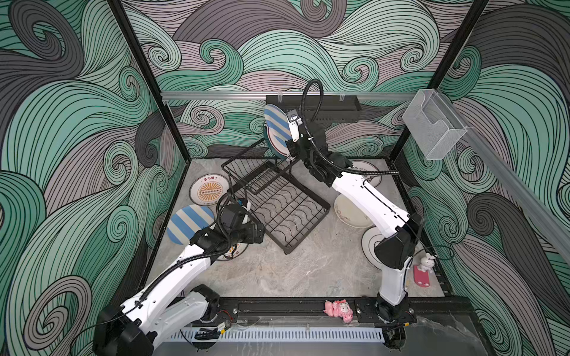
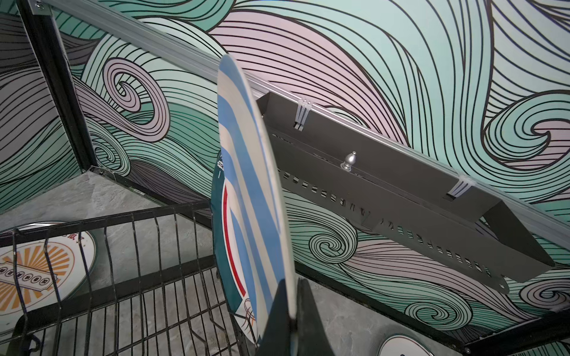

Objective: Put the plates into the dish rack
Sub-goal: 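Lower the striped plate into the far slots beside the green-rimmed plate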

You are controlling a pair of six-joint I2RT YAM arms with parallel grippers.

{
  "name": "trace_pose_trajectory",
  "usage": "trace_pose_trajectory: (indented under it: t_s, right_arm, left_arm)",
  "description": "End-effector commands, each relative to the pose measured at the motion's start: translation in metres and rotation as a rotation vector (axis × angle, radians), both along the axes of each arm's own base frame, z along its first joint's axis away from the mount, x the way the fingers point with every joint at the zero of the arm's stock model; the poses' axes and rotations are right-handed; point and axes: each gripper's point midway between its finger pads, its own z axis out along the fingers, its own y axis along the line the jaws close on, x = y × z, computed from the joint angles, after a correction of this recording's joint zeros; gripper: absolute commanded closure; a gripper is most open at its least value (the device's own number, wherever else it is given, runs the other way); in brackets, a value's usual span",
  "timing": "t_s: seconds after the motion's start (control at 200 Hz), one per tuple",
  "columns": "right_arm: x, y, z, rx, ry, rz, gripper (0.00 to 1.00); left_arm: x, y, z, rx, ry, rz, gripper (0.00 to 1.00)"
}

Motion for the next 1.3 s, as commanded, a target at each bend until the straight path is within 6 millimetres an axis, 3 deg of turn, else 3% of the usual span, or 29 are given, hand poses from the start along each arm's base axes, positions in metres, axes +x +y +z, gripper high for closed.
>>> trace_pose_trajectory:
  t_s: [0.0, 0.385, 0.876, 1.296]
  right_arm:
    - [-0.005, -0.013, 0.029, 0.111, -0.040, 0.003, 1.00]
    - [0.000, -0.022, 0.017, 0.125, -0.010, -0.005, 1.00]
    - [0.006, -0.016, -0.003, 0.126, 0.025, -0.006, 1.00]
    - [0.011, -0.008, -0.023, 0.132, 0.073, 0.004, 1.00]
  left_arm:
    - [0.004, 0.012, 0.001, -0.005, -0.014, 0.071, 0.01]
    - [0.004, 0.020, -0.008, 0.003, 0.007, 0.097, 0.01]
    - [0.003, 0.031, -0.014, 0.008, 0.024, 0.141, 0.01]
    - [0.002, 0.042, -0.033, 0.036, 0.088, 0.196, 0.02]
